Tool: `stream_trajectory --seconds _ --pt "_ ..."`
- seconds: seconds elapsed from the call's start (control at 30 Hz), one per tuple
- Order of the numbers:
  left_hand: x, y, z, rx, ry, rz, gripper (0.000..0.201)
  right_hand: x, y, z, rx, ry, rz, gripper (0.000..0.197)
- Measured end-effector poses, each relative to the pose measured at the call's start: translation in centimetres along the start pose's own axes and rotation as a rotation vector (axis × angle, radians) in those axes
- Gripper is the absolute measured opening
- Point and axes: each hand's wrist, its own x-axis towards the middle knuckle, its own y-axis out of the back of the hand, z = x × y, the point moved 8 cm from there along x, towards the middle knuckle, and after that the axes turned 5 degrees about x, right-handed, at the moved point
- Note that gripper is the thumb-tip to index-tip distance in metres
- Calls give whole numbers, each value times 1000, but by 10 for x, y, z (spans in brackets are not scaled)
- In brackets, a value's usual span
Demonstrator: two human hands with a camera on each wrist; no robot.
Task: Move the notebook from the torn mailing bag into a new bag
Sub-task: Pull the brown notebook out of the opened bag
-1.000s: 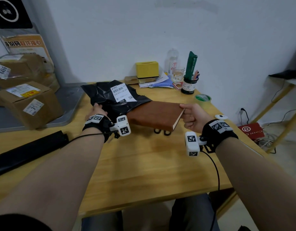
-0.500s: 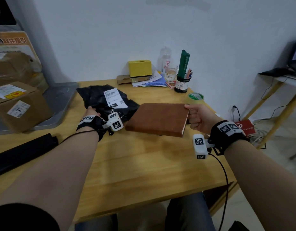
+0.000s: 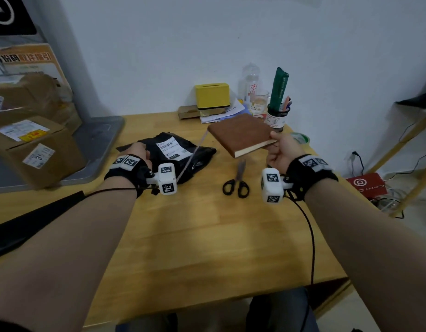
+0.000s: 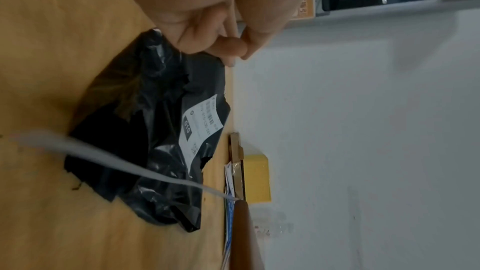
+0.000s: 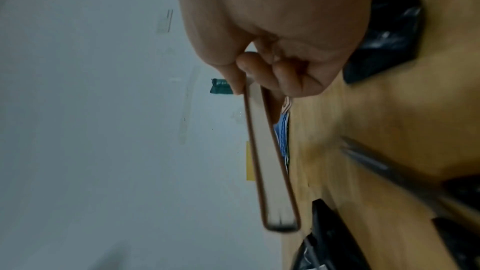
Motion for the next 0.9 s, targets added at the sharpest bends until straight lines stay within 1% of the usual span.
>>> stream_trajectory --seconds 0.03,0.1,0.13,0.17,0.3,0.37,0.47,0.6,0.67,0.73,0.8,0.87,0.9 --pt "-9 -3 3 4 18 39 22 7 -4 0 1 0 23 20" --pt "-17 -8 7 28 29 82 5 19 -12 2 7 -16 50 18" --pt "-18 -14 9 40 35 82 5 24 -16 3 4 -20 63 18" --pt "-19 -21 7 51 51 45 10 30 -17 4 -1 -17 83 19" --pt "-24 -49 1 105 114 -127 6 56 -17 5 -27 -22 174 21" --pt "-22 -57 -2 130 127 -161 8 67 -15 5 -44 -35 215 25" --pt "-20 -68 -10 153 131 -201 12 78 -11 8 -141 -59 249 29" --pt "-28 -81 -14 202 104 -256 22 87 -11 23 -128 -126 198 15" --pt "-38 -88 -18 230 158 -335 22 82 -17 27 -113 -155 141 14" --pt "-48 -91 -24 259 222 -398 21 73 -24 28 -131 -180 85 18" --pt "-59 -90 -31 293 285 -427 23 63 -27 30 -176 -216 50 28" --pt "-75 -88 -38 294 355 -464 22 52 -28 35 -250 -236 33 34" --pt "-85 -88 -42 281 387 -484 21 47 -28 36 -297 -218 37 36"
